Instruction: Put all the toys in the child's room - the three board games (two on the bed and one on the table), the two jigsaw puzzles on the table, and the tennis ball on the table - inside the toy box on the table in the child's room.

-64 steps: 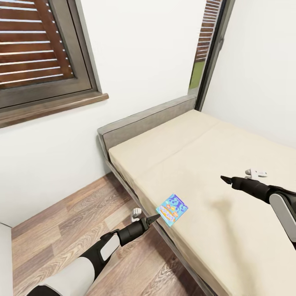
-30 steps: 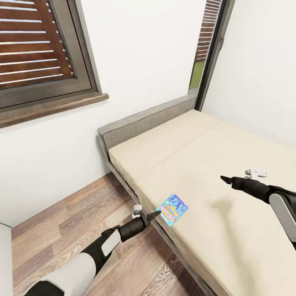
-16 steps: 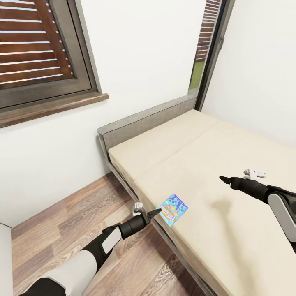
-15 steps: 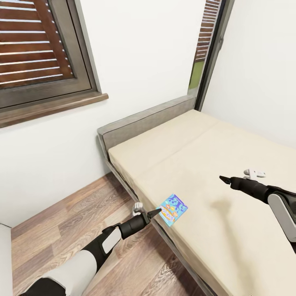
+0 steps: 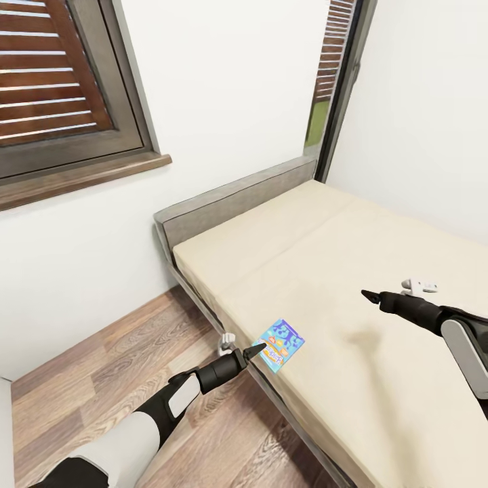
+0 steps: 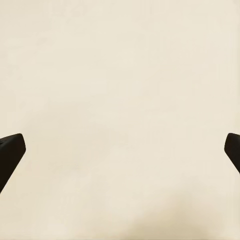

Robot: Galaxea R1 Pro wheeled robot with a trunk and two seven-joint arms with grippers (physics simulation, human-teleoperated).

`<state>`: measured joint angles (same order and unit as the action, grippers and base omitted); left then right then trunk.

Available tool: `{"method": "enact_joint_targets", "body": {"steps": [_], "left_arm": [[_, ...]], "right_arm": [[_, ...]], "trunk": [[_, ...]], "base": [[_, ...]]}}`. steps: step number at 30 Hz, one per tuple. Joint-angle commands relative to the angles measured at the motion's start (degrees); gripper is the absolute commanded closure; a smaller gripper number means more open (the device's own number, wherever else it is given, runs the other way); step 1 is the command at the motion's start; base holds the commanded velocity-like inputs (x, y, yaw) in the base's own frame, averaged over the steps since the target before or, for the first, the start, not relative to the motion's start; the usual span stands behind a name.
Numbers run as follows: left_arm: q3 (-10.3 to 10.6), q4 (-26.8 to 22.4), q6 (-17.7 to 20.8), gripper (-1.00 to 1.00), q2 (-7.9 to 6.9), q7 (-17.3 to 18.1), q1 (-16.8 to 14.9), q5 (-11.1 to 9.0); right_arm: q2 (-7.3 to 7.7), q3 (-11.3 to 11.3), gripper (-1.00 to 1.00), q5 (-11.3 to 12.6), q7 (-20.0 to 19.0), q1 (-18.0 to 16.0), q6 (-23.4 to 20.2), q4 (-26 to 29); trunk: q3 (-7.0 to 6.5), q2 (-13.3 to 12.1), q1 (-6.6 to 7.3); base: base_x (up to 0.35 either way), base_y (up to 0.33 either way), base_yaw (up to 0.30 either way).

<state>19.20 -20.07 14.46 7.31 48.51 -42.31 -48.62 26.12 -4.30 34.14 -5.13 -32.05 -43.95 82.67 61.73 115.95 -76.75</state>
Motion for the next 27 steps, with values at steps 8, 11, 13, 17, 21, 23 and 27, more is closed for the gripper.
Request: {"method": "enact_joint_targets", "body": {"steps": [8,11,13,17,21,23,27], "left_arm": [[0.2,0.0,0.6,-1.00,-0.02,0.1,-0.1,-0.6],[0.2,0.0,0.6,-1.00,-0.02,0.1,-0.1,-0.6],[0.2,0.0,0.5,-1.00,-0.02,0.1,-0.1,-0.6],[0.2,0.0,0.5,-1.00,-0.02,0.1,-0.1,-0.6],[0.2,0.0,0.5,-1.00,-0.02,0.1,-0.1,-0.6],[0.2,0.0,0.5,-1.00,-0.02,0.1,-0.1,-0.6],[0.2,0.0,0.5,-1.00,-0.02,0.1,-0.1,-0.7]], "right_arm": [[-0.01,-0.1,-1.00,-0.3,-0.4,0.0,-0.3,0.1],[-0.01,-0.1,-1.00,-0.3,-0.4,0.0,-0.3,0.1],[-0.02,-0.1,-1.00,-0.3,-0.4,0.0,-0.3,0.2],[-0.02,-0.1,-1.00,-0.3,-0.4,0.0,-0.3,0.2],[-0.02,-0.1,-1.00,-0.3,-0.4,0.0,-0.3,0.3],[-0.02,-0.1,-1.00,-0.3,-0.4,0.0,-0.3,0.3],[-0.02,-0.1,-1.00,-0.3,-0.4,0.0,-0.3,0.3]], "trunk": [[0.04,0.0,0.01],[0.04,0.0,0.01],[0.04,0.0,0.01],[0.04,0.0,0.01],[0.04,0.0,0.01],[0.04,0.0,0.01],[0.04,0.0,0.01]], "base": [[0.000,0.000,-0.016],[0.000,0.000,-0.006],[0.000,0.000,-0.004],[0.000,0.000,-0.003],[0.000,0.000,-0.002],[0.000,0.000,-0.001],[0.000,0.000,0.000]]}}
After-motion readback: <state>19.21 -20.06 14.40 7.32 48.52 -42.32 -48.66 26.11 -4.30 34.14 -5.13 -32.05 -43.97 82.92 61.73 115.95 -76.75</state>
